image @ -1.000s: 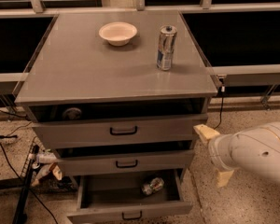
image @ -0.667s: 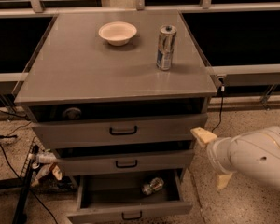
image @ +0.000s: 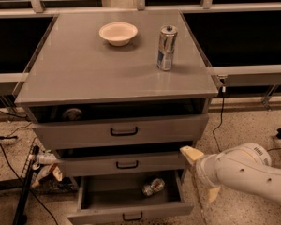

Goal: Pick green can from bottom drawer and place on counter

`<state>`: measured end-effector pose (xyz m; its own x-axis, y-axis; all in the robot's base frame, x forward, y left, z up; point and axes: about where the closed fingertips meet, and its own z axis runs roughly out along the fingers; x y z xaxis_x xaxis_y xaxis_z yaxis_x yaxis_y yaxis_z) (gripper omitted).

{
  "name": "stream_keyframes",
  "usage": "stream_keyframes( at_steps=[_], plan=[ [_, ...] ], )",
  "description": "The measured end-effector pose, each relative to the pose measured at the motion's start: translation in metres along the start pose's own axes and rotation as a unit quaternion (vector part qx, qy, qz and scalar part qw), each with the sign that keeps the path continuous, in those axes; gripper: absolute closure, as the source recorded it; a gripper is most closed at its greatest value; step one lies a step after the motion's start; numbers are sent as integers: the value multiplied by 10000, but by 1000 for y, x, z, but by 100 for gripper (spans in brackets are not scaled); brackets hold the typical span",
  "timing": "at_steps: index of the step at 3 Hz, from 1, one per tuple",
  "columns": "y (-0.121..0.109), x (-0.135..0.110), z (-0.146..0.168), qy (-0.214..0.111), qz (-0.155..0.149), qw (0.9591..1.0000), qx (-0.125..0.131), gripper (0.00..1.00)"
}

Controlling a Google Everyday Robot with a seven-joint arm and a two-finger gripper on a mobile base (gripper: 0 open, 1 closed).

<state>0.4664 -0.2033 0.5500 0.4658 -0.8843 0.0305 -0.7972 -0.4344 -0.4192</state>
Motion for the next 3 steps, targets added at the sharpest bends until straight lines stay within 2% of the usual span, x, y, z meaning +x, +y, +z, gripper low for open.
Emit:
stream_keyframes(
  at_steps=[1, 2, 3],
  plan=[
    [24, -1, 69, -443, 143, 9988, -167, 0],
    [42, 3, 118, -789, 318, 9960, -287, 0],
    [45, 0, 128, -857, 314, 9953, -315, 0]
  ],
)
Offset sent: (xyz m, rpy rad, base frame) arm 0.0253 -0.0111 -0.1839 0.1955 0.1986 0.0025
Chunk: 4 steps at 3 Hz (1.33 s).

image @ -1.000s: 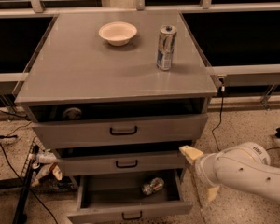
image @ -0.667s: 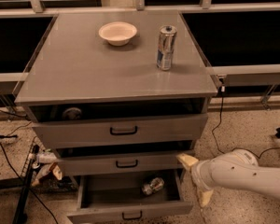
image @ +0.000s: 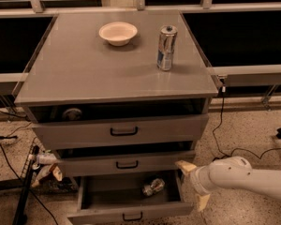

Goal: Pick green can from bottom drawer and place on counter

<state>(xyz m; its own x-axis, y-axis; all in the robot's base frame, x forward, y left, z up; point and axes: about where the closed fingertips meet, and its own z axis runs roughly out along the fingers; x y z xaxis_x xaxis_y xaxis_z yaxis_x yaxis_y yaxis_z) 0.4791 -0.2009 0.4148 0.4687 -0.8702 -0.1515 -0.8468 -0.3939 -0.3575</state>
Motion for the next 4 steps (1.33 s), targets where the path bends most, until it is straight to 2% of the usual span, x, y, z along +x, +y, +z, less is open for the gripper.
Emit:
stream_keyframes(
  at_steps=[1, 2, 3, 4],
  plan=[
    [0, 0, -1, 6, 0, 10000, 2, 16],
    [5, 3, 15, -43, 56, 10000, -16, 39],
    [4, 1, 45, -267, 77, 9995, 138, 63],
    [7, 0, 84, -689, 181, 9966, 417, 86]
  ],
)
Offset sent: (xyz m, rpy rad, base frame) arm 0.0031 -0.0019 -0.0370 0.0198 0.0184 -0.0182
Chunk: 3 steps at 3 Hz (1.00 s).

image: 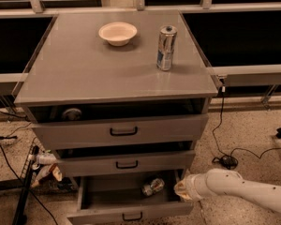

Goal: Pick green can from bottom drawer and place on counter

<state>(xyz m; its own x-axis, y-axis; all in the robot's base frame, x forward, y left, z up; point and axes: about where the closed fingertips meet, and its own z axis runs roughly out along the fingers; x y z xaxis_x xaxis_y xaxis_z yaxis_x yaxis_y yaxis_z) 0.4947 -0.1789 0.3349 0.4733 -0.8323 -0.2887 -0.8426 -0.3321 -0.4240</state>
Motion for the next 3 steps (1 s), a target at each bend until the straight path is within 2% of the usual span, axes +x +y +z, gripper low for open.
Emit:
stream_keyframes(
  at_steps=[1, 2, 3],
  plan=[
    [3, 4, 13, -87, -89, 9999, 73, 100],
    [3, 4, 13, -87, -91, 9999, 72, 100],
    [5, 5, 27, -76, -225, 9995, 199, 100]
  ],
)
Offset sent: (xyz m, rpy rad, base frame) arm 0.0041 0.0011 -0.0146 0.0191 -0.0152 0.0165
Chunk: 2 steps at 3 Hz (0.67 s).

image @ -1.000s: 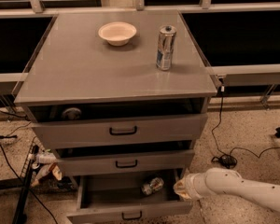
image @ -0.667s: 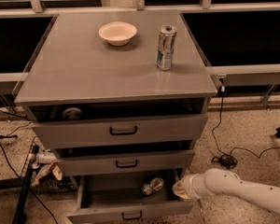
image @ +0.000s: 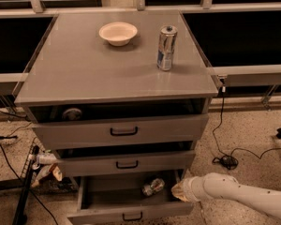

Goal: Pick green can from bottom drawer and place on counter

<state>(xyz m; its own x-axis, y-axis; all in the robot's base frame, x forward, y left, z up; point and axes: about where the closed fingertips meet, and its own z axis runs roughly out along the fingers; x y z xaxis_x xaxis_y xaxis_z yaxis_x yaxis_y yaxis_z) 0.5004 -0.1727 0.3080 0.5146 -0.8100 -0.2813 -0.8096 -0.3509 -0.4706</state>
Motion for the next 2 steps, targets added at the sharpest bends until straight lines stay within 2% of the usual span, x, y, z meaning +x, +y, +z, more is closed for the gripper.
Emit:
stream_keyframes(
  at_steps=[1, 2],
  plan=[
    [-2, 0, 36, 5, -308, 9992, 269, 100],
    [0, 10, 100, -149, -410, 9977, 528, 100]
  ],
)
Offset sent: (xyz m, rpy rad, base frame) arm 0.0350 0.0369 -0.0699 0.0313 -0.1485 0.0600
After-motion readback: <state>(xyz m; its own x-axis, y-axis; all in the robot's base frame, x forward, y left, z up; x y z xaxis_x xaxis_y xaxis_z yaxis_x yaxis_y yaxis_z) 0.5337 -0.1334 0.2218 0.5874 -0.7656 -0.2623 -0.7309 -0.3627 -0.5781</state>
